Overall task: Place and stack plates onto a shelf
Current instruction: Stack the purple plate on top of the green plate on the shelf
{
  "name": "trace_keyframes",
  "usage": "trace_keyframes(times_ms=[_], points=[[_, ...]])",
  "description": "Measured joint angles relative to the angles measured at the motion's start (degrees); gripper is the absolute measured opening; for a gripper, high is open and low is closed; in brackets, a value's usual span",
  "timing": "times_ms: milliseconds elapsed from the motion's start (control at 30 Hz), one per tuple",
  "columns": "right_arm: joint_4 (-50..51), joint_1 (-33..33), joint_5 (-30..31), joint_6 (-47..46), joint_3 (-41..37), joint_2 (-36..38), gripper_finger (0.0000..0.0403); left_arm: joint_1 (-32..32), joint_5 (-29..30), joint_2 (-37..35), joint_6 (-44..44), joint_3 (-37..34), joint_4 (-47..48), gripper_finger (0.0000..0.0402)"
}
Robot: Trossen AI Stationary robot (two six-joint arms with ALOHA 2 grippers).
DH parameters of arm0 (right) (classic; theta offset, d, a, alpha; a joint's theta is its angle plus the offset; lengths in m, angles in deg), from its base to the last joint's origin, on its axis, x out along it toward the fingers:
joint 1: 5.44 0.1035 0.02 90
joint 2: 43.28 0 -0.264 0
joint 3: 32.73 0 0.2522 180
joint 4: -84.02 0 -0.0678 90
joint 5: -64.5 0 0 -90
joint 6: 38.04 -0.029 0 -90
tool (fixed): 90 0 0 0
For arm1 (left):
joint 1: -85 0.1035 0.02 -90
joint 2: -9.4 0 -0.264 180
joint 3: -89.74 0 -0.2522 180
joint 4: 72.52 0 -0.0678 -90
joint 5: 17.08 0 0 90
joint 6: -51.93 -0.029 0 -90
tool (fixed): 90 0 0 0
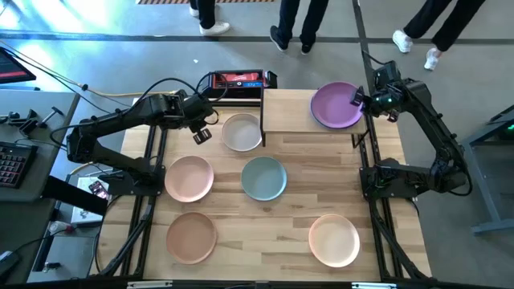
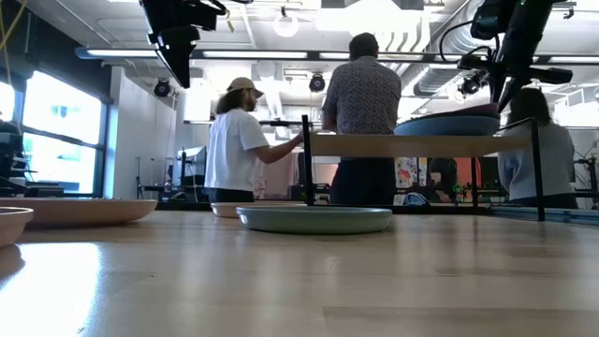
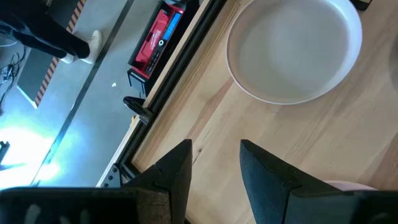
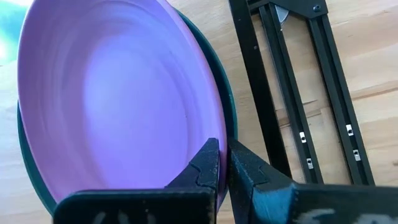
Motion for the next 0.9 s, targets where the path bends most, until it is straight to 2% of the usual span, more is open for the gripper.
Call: trace_keyframes(times_ms=[300, 767, 900], points=[[-1.10, 0.00, -2.91, 0.37, 0.00, 0.01, 0.0001, 0.00, 0.00, 0.00, 0.01, -0.01, -0.10, 0.0122], [-1.71, 0.00, -2.79, 1.14, 0.00, 0.01, 0.0001, 0.00, 0.00, -0.01, 0.01, -0.01, -2.84, 0.0122], [-1.79, -0.02, -1.83, -3.58, 0.00, 0.01, 0.0001, 0.00, 0.00, 0.01, 0.01, -0.01, -2.86, 0.0122]])
